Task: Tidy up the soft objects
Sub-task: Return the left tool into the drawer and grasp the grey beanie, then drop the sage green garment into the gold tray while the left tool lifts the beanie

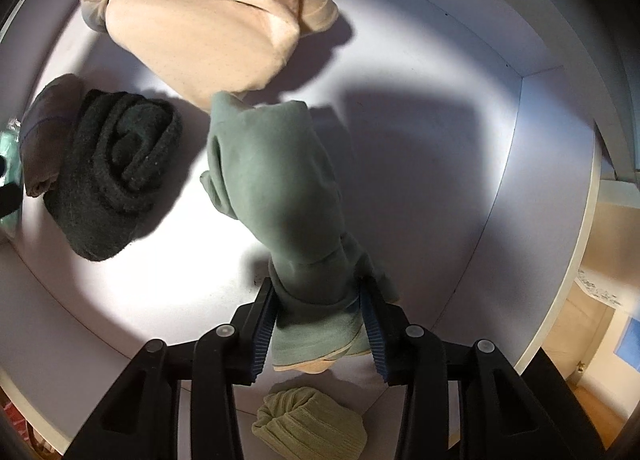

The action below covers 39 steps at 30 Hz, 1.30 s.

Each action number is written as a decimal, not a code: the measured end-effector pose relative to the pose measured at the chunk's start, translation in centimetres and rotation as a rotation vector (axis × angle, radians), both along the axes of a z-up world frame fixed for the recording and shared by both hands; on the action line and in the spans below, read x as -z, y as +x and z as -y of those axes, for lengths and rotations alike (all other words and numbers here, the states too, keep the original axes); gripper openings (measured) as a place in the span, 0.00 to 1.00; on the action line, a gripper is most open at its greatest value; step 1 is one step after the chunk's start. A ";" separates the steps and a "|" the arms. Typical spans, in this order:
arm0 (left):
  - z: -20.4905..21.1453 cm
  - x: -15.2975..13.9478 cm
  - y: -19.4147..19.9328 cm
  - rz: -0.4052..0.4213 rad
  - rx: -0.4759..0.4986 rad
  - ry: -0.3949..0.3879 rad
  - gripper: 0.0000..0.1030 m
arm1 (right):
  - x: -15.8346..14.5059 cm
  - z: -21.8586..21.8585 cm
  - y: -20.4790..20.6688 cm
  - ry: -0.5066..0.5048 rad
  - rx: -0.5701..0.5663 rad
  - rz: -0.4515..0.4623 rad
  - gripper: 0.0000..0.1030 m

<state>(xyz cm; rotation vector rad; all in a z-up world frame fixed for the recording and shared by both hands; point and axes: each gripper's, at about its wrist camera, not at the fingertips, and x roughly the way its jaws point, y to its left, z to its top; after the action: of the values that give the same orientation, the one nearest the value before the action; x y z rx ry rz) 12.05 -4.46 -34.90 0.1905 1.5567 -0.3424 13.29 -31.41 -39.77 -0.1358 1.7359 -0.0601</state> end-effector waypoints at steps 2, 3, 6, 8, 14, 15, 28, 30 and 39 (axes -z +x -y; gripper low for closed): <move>0.3 0.2 0.2 0.008 0.015 -0.018 0.52 | 0.2 -0.2 0.0 0.001 0.002 0.001 0.42; 0.5 0.3 0.2 0.014 0.027 -0.020 0.55 | 0.3 -0.2 -0.1 0.000 0.001 0.001 0.42; 1.4 0.7 0.2 0.035 0.084 -0.017 0.61 | 0.3 -0.2 -0.1 -0.001 0.004 0.001 0.42; 1.9 1.1 0.2 0.039 0.109 -0.020 0.64 | 0.4 -0.1 -0.2 0.000 0.007 0.001 0.42; 2.5 2.0 0.0 0.025 0.132 -0.051 0.66 | 0.3 -0.2 -0.4 -0.012 -0.009 0.007 0.32; 2.7 2.2 0.0 0.021 0.131 -0.054 0.66 | 0.1 -0.2 -0.5 -0.005 -0.002 0.009 0.30; 2.8 2.6 0.0 -0.008 0.107 -0.107 0.52 | -3.2 0.8 -2.0 0.079 0.107 0.044 0.23; 2.3 2.6 0.1 -0.020 0.085 -0.121 0.50 | -3.9 1.3 -2.5 0.109 0.150 0.056 0.23; 1.2 3.1 0.4 -0.048 0.035 -0.142 0.48 | -9.3 3.2 -4.8 0.305 0.310 0.140 0.23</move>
<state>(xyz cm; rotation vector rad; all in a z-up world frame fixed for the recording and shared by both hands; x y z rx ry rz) 12.42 -5.68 -38.02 0.0998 1.5713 -0.4863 8.54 -34.59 -30.43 0.3551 1.5933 -0.0301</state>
